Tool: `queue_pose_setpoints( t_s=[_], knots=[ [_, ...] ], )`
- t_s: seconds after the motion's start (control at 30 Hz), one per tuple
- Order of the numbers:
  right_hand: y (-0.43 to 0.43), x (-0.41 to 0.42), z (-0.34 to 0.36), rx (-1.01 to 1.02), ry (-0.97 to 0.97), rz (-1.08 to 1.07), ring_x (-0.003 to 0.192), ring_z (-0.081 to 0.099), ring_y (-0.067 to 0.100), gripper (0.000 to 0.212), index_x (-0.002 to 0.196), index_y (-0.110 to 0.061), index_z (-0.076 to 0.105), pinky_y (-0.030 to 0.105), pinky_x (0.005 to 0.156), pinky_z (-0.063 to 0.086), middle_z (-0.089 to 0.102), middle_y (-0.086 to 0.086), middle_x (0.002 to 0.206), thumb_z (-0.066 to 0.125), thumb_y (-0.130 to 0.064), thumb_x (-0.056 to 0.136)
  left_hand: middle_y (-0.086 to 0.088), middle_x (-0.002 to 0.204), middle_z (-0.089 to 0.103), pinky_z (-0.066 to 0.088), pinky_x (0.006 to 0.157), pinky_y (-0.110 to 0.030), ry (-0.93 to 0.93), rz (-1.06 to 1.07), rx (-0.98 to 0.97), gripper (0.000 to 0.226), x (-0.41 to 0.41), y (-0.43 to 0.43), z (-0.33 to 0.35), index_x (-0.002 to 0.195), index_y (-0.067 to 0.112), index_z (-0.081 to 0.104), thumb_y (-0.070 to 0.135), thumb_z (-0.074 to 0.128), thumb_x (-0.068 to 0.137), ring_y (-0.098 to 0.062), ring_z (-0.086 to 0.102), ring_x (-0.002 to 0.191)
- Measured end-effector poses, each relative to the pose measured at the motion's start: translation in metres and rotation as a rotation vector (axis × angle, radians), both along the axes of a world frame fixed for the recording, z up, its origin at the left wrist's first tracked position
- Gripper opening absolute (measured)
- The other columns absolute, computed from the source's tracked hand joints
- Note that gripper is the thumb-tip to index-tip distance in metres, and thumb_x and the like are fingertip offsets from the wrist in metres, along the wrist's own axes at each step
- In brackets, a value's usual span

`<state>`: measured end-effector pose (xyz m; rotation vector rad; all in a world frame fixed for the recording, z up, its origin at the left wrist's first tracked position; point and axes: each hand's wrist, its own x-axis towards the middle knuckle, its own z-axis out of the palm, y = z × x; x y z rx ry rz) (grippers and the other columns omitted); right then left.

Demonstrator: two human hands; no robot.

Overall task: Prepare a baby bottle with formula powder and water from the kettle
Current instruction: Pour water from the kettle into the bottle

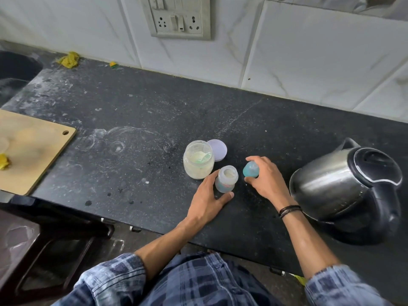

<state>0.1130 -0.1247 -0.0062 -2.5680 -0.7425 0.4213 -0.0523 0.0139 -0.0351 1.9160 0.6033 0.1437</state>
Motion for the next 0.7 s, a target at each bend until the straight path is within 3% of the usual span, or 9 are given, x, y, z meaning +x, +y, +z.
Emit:
queue_pose_setpoints(
  t_s=[0.1,0.3,0.43,0.5,0.6,0.7],
  knots=[
    [0.001,-0.001,-0.002,0.020,-0.013,0.004,0.118,0.056,0.028,0.056,0.133,-0.026,0.062,0.032,0.089,0.041,0.059,0.000,0.130,0.082,-0.009,0.084,0.028,0.138,0.046,0.029,0.094,0.000,-0.015,-0.002,-0.009,0.069,0.003,-0.001,-0.001,0.147,0.035,0.044,0.033,0.079,0.087,0.011,0.041,0.125],
    [-0.008,-0.004,0.013,0.114,0.014,-0.066,0.113,0.061,0.026,0.053,0.131,-0.029,0.064,0.034,0.088,0.047,0.062,-0.004,0.125,0.083,-0.013,0.083,0.026,0.134,0.051,0.039,0.105,-0.020,-0.040,0.010,0.009,0.061,0.007,0.000,-0.006,0.141,0.036,0.049,0.029,0.079,0.087,0.001,0.050,0.126],
    [-0.016,-0.009,0.035,0.265,0.100,-0.138,0.106,0.066,0.022,0.052,0.128,-0.031,0.066,0.045,0.094,0.056,0.066,-0.004,0.121,0.086,-0.016,0.082,0.029,0.132,0.051,0.036,0.097,-0.010,-0.040,0.007,0.016,0.061,0.009,0.000,-0.008,0.139,0.041,0.048,0.033,0.079,0.087,0.007,0.049,0.121],
    [-0.019,-0.013,0.046,0.342,0.134,-0.162,0.100,0.068,0.016,0.051,0.125,-0.034,0.066,0.038,0.092,0.057,0.069,-0.010,0.119,0.085,-0.018,0.081,0.030,0.132,0.051,0.035,0.095,-0.008,-0.044,0.009,0.011,0.061,0.011,-0.001,-0.008,0.139,0.042,0.048,0.034,0.079,0.087,0.008,0.049,0.121],
    [-0.021,-0.021,0.060,0.458,0.176,-0.162,0.092,0.068,0.001,0.050,0.122,-0.038,0.067,0.014,0.081,0.055,0.070,-0.018,0.113,0.085,-0.017,0.080,0.031,0.132,0.052,0.036,0.095,-0.008,-0.042,0.006,-0.001,0.061,0.016,-0.003,-0.006,0.139,0.044,0.047,0.036,0.079,0.087,0.009,0.050,0.120],
    [-0.019,-0.027,0.069,0.529,0.192,-0.103,0.098,0.068,-0.002,0.051,0.123,-0.035,0.067,0.011,0.080,0.054,0.071,-0.018,0.114,0.085,-0.013,0.080,0.032,0.129,0.054,0.037,0.093,-0.006,-0.044,0.006,-0.002,0.061,0.018,-0.005,-0.005,0.138,0.047,0.047,0.037,0.078,0.086,0.013,0.052,0.117]
  ],
)
